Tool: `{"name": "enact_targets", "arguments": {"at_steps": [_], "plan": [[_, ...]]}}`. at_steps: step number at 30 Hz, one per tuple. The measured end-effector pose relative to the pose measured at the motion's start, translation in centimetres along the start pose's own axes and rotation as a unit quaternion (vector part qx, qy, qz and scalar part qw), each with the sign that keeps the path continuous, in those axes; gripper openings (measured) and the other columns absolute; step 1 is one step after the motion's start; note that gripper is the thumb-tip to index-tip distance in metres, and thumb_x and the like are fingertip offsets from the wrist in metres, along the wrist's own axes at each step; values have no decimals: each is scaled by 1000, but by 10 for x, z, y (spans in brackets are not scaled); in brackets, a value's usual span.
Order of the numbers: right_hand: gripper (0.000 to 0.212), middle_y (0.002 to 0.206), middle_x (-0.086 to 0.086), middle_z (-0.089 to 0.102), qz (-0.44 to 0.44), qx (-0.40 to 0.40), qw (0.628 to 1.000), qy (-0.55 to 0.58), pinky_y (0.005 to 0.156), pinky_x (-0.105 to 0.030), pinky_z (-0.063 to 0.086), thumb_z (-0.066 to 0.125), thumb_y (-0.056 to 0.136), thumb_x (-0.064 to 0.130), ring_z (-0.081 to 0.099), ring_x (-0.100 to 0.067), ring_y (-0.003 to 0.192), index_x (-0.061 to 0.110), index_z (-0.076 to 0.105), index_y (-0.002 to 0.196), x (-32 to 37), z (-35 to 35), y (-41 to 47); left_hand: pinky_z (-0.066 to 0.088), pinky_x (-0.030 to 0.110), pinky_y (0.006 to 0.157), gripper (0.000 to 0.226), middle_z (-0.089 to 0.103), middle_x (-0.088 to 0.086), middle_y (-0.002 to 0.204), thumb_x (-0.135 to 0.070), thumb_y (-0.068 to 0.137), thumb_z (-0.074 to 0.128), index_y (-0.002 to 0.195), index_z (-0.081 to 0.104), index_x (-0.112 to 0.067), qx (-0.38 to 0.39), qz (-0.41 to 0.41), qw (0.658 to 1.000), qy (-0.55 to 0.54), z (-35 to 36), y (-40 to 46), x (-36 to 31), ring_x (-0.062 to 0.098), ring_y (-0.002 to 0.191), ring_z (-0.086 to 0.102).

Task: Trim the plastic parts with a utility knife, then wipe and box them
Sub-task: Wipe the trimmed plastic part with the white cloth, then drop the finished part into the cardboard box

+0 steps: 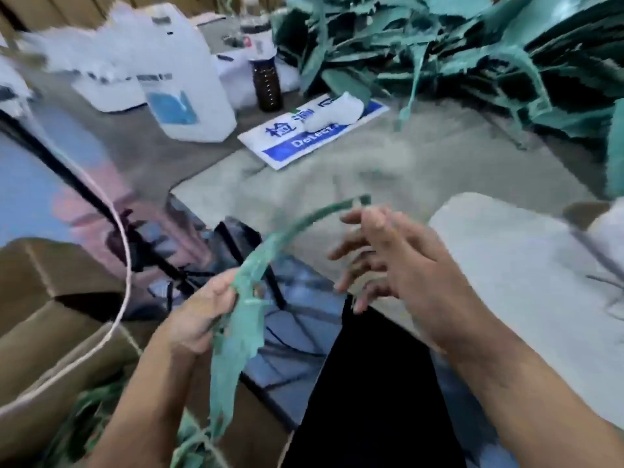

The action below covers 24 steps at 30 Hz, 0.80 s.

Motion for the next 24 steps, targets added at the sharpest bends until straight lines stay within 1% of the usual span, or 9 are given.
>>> {"name": "enact_targets", "arguments": {"at_steps": [3, 5, 7, 9, 11, 15, 17, 19, 24], "plan": [[39, 106, -9, 74, 138, 116, 983, -29, 49, -32, 53, 66, 99, 49, 70, -20, 68, 17, 60, 120, -64, 100, 10, 57, 23, 58, 64, 76, 7, 83, -50, 52, 99, 96, 78, -8, -15, -35, 999, -4, -33, -73, 35, 14, 67, 72], [20, 101, -15, 73, 184, 211, 958, -64, 51, -28, 53, 69, 101, 35, 65, -13, 66, 18, 65, 109, -110, 159, 3, 55, 23, 60, 59, 75, 6, 80, -51, 48, 100, 86, 81, -11, -61, -67, 996, -12, -58, -115, 63, 13, 66, 71], [8, 86, -1, 71, 193, 280, 933, -122, 61, -17, 50, 73, 98, 27, 59, -2, 67, 19, 71, 100, -157, 201, -10, 57, 25, 64, 55, 76, 8, 80, -47, 45, 102, 81, 81, -11, -113, -113, 986, -38, -79, -152, 106, 16, 68, 71], [16, 84, 12, 61, 222, 310, 908, -174, 67, -12, 43, 80, 93, 22, 55, 1, 73, 16, 72, 105, -207, 227, -25, 57, 32, 71, 54, 76, 16, 89, -45, 48, 102, 84, 81, -11, -171, -177, 969, -33, -94, -187, 153, 24, 77, 72], [22, 87, 8, 61, 282, 340, 873, -205, 72, -18, 45, 84, 88, 23, 56, -6, 78, 16, 70, 105, -254, 247, -43, 53, 38, 78, 57, 73, 25, 98, -47, 57, 99, 92, 79, -7, -205, -227, 952, -22, -104, -221, 193, 30, 85, 69], [39, 116, -7, 70, 360, 418, 793, -259, 81, -29, 49, 85, 87, 30, 61, -15, 94, 12, 69, 118, -319, 282, -74, 37, 35, 71, 53, 59, 7, 67, -58, 49, 92, 70, 71, -14, -272, -280, 920, 20, -120, -276, 251, 20, 74, 49], [46, 127, -5, 68, 372, 452, 765, -268, 92, -29, 50, 83, 88, 37, 63, -15, 106, 17, 67, 126, -334, 302, -88, 35, 36, 75, 67, 54, 6, 74, -63, 49, 92, 80, 68, -9, -288, -295, 910, 45, -127, -298, 270, 21, 78, 46], [52, 134, -1, 64, 377, 472, 749, -273, 100, -29, 49, 79, 90, 44, 61, -17, 119, 21, 63, 133, -342, 313, -98, 47, 35, 88, 80, 70, 8, 103, -65, 61, 90, 109, 70, -4, -283, -311, 905, 61, -132, -316, 283, 24, 98, 61], [44, 134, -3, 66, 395, 435, 765, -264, 105, -33, 51, 74, 95, 42, 63, -19, 123, 17, 65, 130, -347, 304, -99, 47, 33, 98, 55, 62, 17, 133, -39, 92, 76, 136, 58, -13, -327, -458, 812, 153, -157, -358, 324, 29, 118, 61]]}}
Point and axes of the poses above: each hand's wrist, its own y-axis towards the middle knuckle, its own z-axis out of the palm, x = y × z, the point moved 5 cm from there along y, towards the middle knuckle
